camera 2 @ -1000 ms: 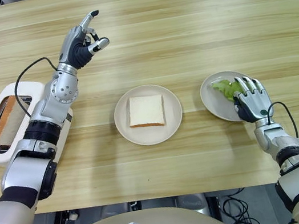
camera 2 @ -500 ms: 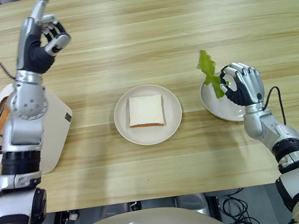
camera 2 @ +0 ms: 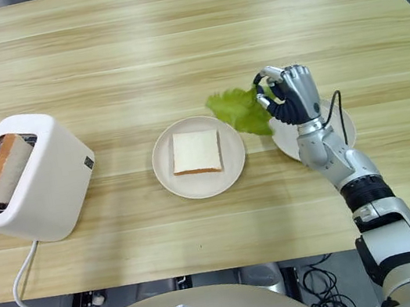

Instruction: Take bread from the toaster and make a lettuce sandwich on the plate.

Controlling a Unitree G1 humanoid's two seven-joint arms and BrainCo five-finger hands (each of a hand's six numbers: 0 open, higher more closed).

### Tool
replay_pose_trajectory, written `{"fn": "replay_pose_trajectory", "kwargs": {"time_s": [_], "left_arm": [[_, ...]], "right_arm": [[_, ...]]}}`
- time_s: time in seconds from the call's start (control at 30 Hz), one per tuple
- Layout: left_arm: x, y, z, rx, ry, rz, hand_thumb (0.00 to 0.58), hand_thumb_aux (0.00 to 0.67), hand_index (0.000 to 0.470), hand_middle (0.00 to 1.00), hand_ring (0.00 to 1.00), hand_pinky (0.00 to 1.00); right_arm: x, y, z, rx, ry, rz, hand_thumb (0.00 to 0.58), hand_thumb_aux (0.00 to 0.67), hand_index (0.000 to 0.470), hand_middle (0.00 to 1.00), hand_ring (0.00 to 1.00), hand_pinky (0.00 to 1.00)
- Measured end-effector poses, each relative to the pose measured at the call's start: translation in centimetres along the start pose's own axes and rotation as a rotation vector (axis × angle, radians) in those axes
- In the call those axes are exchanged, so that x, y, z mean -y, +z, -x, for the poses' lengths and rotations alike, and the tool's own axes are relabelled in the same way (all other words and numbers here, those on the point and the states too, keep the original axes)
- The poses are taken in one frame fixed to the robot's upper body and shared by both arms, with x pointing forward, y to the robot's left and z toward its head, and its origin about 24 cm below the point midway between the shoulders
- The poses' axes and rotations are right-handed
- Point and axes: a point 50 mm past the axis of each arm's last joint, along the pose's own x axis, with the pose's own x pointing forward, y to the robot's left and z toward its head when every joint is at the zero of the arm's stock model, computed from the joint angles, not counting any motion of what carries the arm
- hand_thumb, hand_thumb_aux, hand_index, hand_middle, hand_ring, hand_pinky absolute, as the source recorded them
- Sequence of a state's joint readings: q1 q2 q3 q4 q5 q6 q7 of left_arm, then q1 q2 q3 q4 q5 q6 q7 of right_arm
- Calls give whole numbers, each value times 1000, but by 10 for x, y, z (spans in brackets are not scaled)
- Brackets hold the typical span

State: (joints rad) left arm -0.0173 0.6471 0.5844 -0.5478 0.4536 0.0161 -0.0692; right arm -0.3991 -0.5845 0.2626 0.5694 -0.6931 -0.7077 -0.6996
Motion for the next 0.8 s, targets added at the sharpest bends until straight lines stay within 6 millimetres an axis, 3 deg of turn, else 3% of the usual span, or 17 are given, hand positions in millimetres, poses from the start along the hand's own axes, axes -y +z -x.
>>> {"fn": "replay_pose_trajectory", "kwargs": {"time_s": [0.1,0.13,0.17,0.2,0.23,0.53,0.67,0.8], "left_arm": [[-3,-25,19,-113,-81,-110,0,0,0,514,514,514],[-1,-31,25,-142,-118,-126,0,0,0,459,459,459],[2,-37,31,-173,-155,-136,0,0,0,200,200,200],[7,-44,40,-206,-216,-149,0,0,0,200,200,200],[10,-47,44,-224,-251,-152,0,0,0,0,0,0],[54,-57,67,-276,-498,-113,0,0,0,0,0,0],[68,-52,70,-252,-552,-83,0,0,0,0,0,0],[76,-53,69,-253,-570,-67,0,0,0,0,0,0]], "right_arm": [[-16,5,-12,49,54,23,580,670,460,1000,1000,1000],[-20,7,-16,62,68,31,580,670,460,1000,1000,1000],[-26,8,-19,76,81,38,580,670,460,1000,1000,1000],[-33,12,-25,97,96,48,580,670,460,1000,1000,1000],[-38,13,-29,106,106,53,580,670,460,1000,1000,1000],[-71,24,-53,151,177,111,580,670,460,1000,1000,1000],[-82,27,-52,135,219,119,580,670,460,1000,1000,1000],[-100,45,-49,178,263,70,580,670,460,1000,1000,1000]]}}
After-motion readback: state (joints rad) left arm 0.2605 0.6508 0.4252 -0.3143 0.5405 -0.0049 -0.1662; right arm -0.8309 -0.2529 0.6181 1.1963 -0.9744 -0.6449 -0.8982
